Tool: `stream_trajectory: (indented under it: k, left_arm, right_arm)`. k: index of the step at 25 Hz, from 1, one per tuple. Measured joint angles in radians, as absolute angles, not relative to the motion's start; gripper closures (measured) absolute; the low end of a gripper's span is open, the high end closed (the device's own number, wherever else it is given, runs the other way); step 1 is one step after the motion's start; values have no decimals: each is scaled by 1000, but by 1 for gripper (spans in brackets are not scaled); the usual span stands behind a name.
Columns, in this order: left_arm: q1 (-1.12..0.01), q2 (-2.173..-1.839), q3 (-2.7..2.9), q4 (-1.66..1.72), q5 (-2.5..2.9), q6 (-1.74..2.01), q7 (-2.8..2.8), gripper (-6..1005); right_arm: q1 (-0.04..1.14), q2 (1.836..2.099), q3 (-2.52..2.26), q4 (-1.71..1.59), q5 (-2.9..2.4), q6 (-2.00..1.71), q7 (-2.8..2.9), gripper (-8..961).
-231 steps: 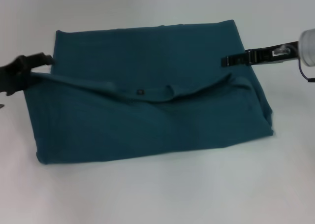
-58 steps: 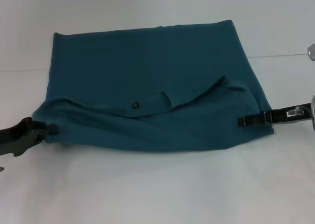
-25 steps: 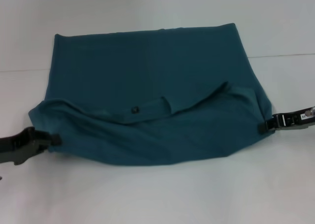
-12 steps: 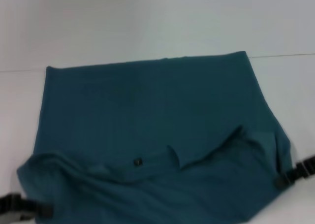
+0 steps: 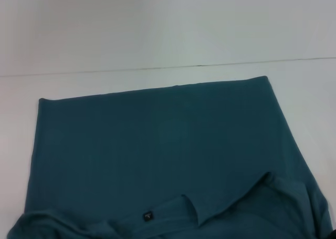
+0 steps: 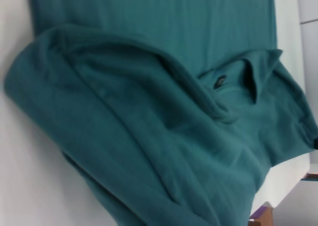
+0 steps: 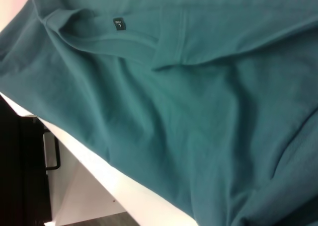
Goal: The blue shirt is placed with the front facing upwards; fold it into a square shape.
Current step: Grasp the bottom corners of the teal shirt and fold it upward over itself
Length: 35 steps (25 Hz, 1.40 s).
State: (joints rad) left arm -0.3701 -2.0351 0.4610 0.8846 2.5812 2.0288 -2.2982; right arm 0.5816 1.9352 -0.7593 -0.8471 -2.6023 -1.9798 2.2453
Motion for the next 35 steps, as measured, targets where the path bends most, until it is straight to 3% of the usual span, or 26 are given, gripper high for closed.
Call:
stream_trajectory:
  k: [4, 12, 18, 29, 35]
  left_arm:
    - [-397, -2027, 443, 881, 2566, 2011, -2296, 944]
    - [-577, -1960, 380, 784, 2558, 1896, -2374, 944]
    - [-691, -1931, 388, 734, 2558, 1748, -2449, 945]
    - [-773, -1936, 443, 662, 2561, 1435, -2537, 944]
    - [-787, -1956, 473, 631, 2560, 1294, -2538, 944]
  right_arm:
    - [578, 1934, -745, -839, -2529, -1982, 2228, 914]
    - [589, 1889, -558, -818, -2318, -1895, 2273, 913]
    - [592, 1889, -473, -815, -2269, -1691, 2333, 913]
    - [685, 1913, -550, -758, -2261, -1343, 2383, 914]
    - [724, 1929, -620, -716, -2344, -1185, 2424, 914]
